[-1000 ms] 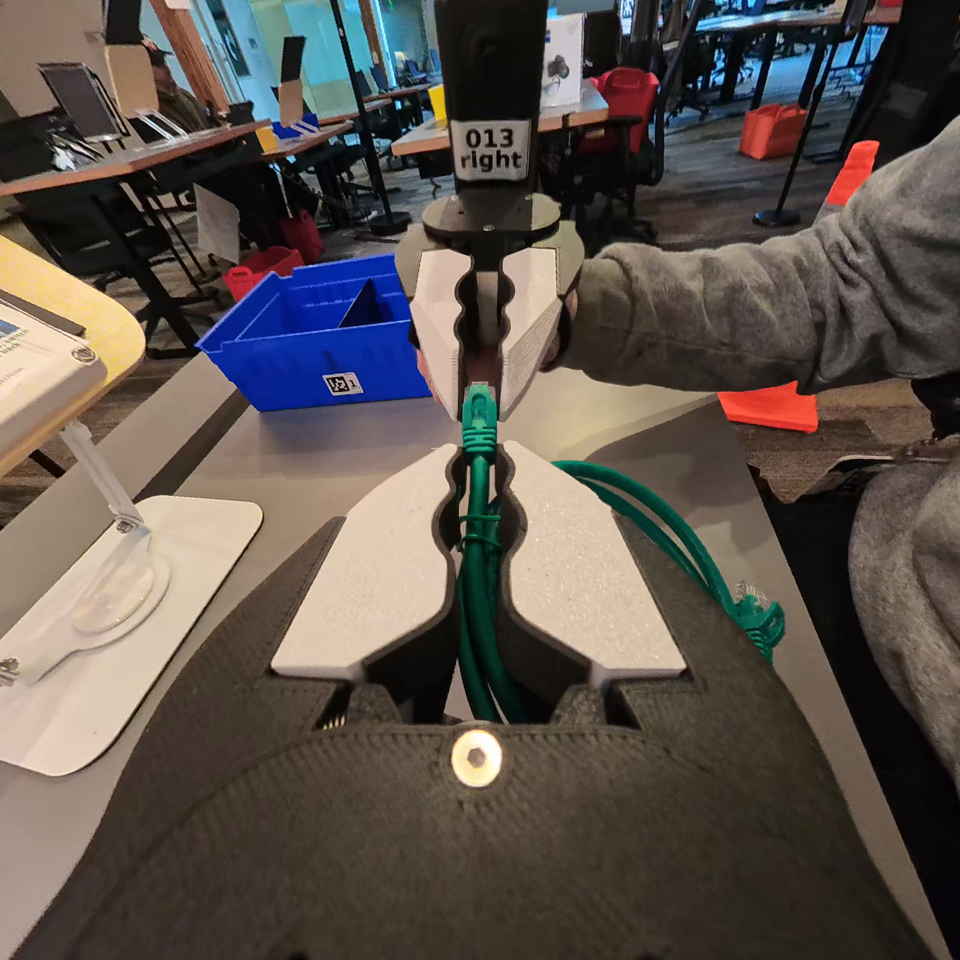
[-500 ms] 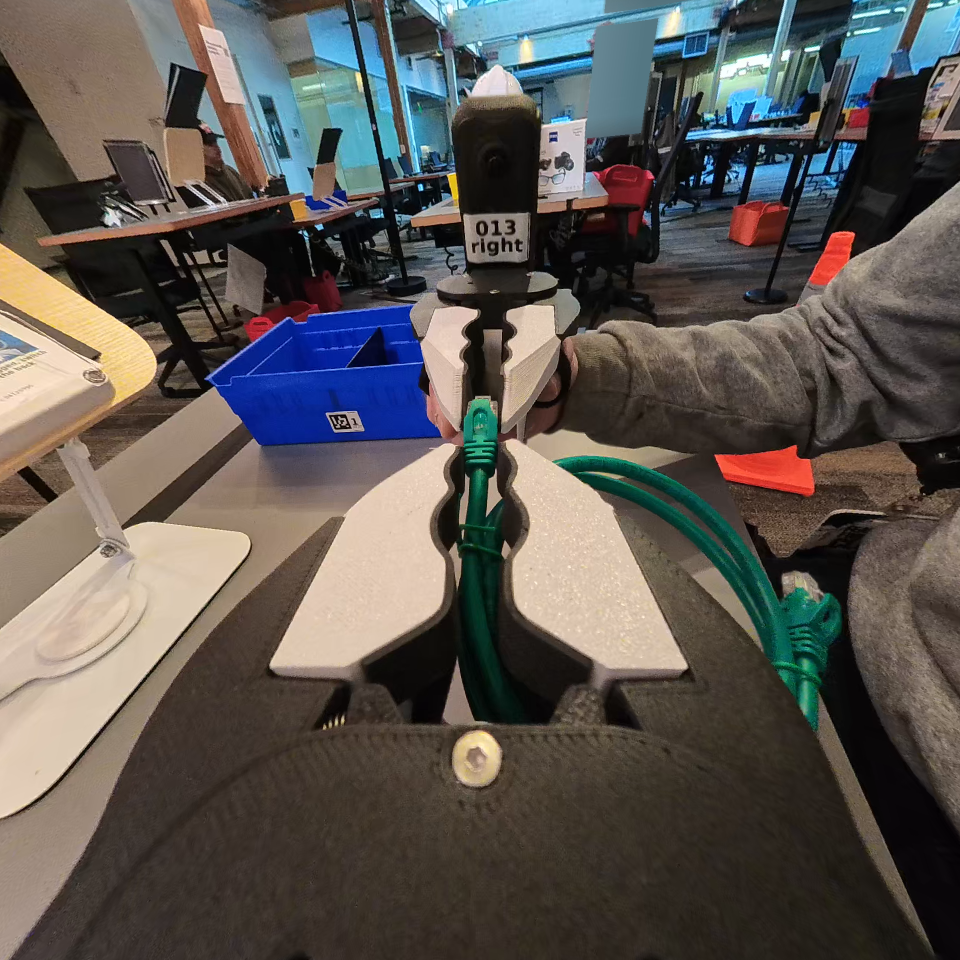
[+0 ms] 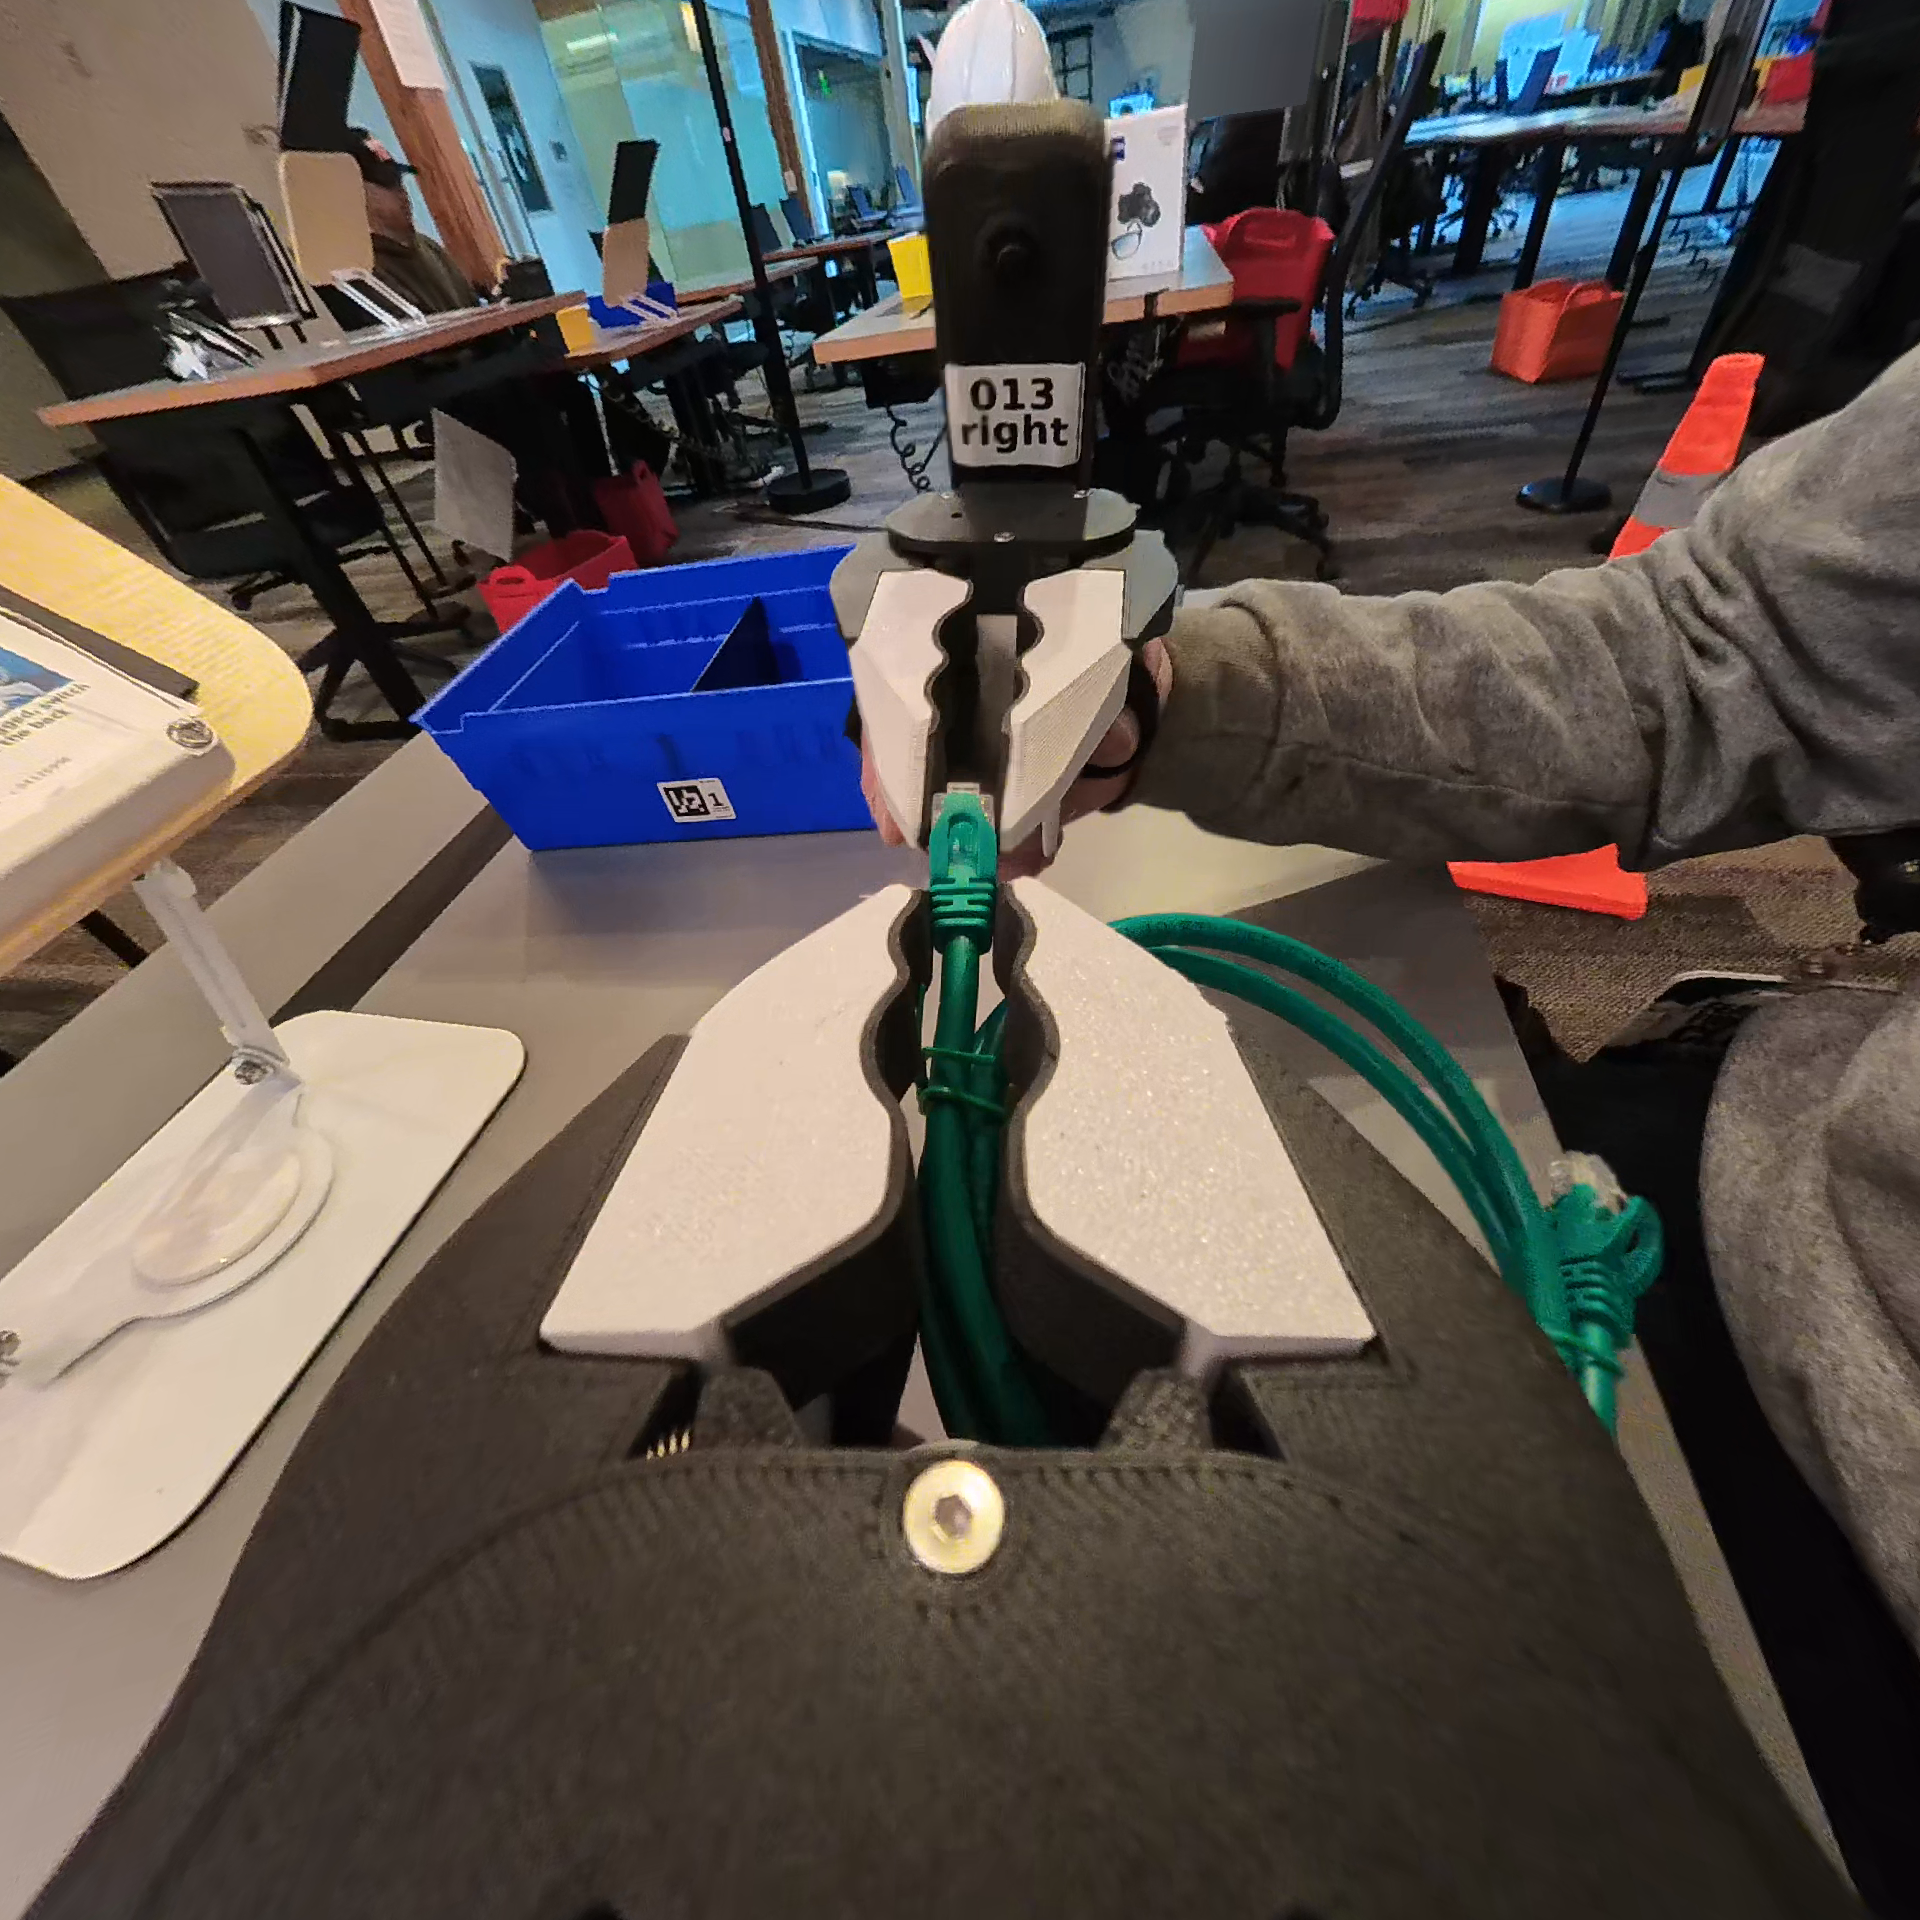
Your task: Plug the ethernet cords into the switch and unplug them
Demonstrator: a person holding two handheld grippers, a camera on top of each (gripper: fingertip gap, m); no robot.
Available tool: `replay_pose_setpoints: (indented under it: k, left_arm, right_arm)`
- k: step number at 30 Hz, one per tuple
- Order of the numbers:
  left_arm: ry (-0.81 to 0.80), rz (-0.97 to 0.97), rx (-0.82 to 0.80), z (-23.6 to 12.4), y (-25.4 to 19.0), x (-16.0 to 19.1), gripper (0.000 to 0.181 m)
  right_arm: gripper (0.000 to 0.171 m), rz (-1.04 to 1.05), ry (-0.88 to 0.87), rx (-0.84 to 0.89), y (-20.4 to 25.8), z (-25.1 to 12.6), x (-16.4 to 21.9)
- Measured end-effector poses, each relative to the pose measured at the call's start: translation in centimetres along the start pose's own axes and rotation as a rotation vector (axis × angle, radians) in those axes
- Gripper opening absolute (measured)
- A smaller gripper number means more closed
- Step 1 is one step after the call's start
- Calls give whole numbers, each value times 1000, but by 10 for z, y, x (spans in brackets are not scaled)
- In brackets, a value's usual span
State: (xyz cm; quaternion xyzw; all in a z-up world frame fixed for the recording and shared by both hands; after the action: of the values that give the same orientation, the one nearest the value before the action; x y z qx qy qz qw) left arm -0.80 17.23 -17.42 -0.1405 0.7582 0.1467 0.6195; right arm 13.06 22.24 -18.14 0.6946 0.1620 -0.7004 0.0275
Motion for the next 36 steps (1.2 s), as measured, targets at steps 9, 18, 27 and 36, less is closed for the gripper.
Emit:
replay_pose_setpoints:
  k: [9,18,27,36]
  left_arm:
    - [67,-33,-14,-5,7,3,11]
    - [78,-190,57,-20,13,20,11]
    - [102,-234,89,-23,4,31,11]
    - [112,-249,92,-20,3,38,11]
  right_arm:
    - [15,-68,124,49,0,-12,-3]
    - [83,-37,504,-51,36,-32,43]
    - [109,2,679,-201,44,-27,108]
    - [101,-29,733,-286,35,-18,138]
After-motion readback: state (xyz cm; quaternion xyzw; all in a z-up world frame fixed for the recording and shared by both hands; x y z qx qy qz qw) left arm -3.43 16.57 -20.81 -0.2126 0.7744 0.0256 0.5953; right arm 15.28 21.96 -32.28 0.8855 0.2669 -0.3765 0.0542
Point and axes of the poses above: each gripper's, where its closed fingertips meet, z out along the fingers, x out of its underside, y = z × x across the jaws, the point moved 7 cm from there along -z, back along the fingers, and after that the axes turned 5 degrees about -z, right-handed, at the moved point
